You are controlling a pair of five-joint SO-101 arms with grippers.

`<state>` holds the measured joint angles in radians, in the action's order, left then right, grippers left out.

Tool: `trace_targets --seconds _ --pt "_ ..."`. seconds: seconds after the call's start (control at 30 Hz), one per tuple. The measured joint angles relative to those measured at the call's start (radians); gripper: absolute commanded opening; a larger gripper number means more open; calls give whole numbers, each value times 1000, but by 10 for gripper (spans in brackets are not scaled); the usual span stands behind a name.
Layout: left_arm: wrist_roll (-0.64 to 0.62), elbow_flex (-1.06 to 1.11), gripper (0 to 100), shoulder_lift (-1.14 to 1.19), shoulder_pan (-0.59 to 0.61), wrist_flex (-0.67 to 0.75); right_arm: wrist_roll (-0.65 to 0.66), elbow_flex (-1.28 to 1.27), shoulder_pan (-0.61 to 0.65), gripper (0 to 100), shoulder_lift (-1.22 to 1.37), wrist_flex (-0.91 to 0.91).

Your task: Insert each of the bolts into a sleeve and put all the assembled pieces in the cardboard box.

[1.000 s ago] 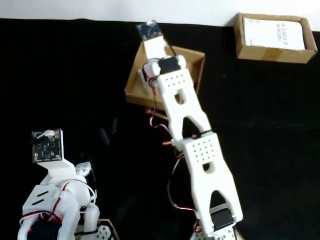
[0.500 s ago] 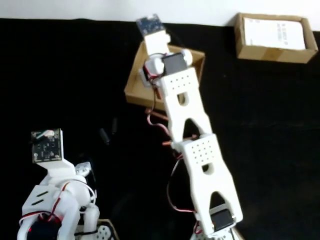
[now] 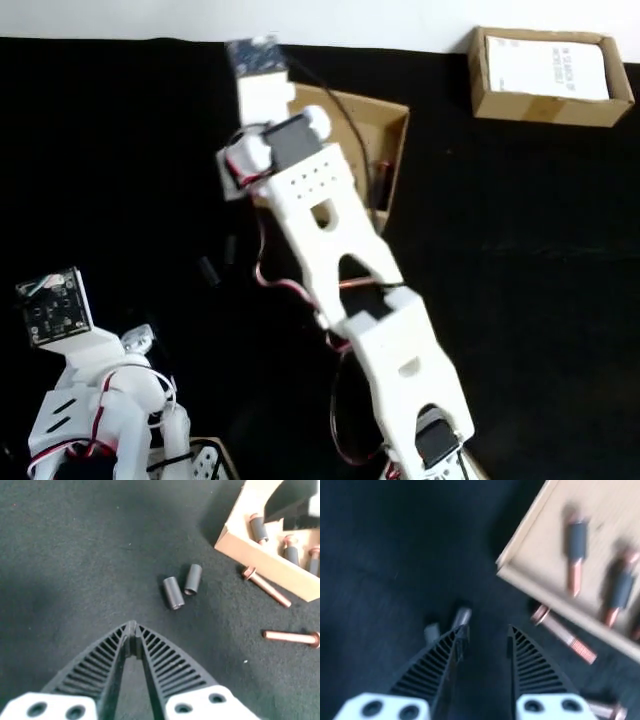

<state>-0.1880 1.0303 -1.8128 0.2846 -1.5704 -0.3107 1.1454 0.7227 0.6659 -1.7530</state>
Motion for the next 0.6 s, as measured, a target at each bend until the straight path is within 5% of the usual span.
trace_targets --seconds 0.23,0.6 --pt "0 0 9 0 49 -3 -103 -396 54 102 -80 91" --pt "0 0 9 0 155 -3 -144 -606 71 102 -80 419"
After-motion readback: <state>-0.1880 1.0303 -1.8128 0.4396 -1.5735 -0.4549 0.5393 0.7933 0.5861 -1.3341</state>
